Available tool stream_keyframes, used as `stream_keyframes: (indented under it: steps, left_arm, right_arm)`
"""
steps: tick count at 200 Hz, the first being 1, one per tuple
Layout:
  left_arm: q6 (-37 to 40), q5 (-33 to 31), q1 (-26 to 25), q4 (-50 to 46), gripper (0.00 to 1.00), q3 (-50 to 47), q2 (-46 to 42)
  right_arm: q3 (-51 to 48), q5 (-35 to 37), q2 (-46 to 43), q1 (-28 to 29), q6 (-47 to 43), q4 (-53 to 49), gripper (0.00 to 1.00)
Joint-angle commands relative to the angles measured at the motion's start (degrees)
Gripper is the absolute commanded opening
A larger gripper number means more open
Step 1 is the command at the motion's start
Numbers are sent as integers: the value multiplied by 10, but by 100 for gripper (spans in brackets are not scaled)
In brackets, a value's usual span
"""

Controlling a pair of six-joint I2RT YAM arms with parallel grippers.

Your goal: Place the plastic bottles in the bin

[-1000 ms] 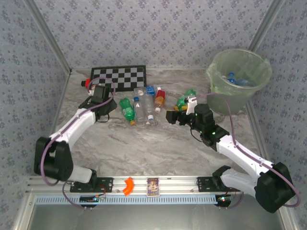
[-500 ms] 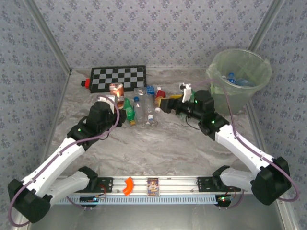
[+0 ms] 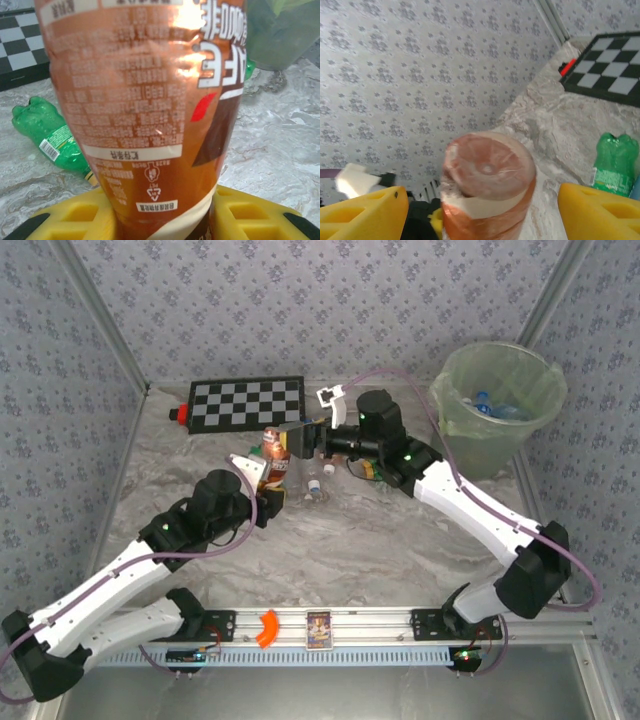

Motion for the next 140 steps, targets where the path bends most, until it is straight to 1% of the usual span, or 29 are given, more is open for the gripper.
stream_keyframes:
  steps: [1, 67, 78, 92, 107, 127, 140]
  left_arm:
    - [19, 2, -13, -10, 39, 6, -8]
    - [26, -11, -32, -19, 39, 14, 0]
    - [27, -13, -33, -19, 39, 15, 0]
    - [26, -18, -33, -18, 39, 14, 0]
    - [28, -22, -33, -14, 39, 11, 2]
    - [28, -28, -33, -18, 39, 14, 8]
    - [26, -31, -33, -19, 39, 14, 11]
  right_arm:
    - [33, -9, 21, 9, 11, -32, 80]
    - [74, 6, 58, 27, 4, -74, 80]
    - [82, 11, 61, 31, 5, -84, 78]
    - [92, 26, 64, 38, -4, -102, 72]
    - [96, 45, 65, 43, -16, -121, 68]
    - [94, 46, 64, 44, -17, -129, 68]
    - [90, 42, 64, 46, -17, -126, 72]
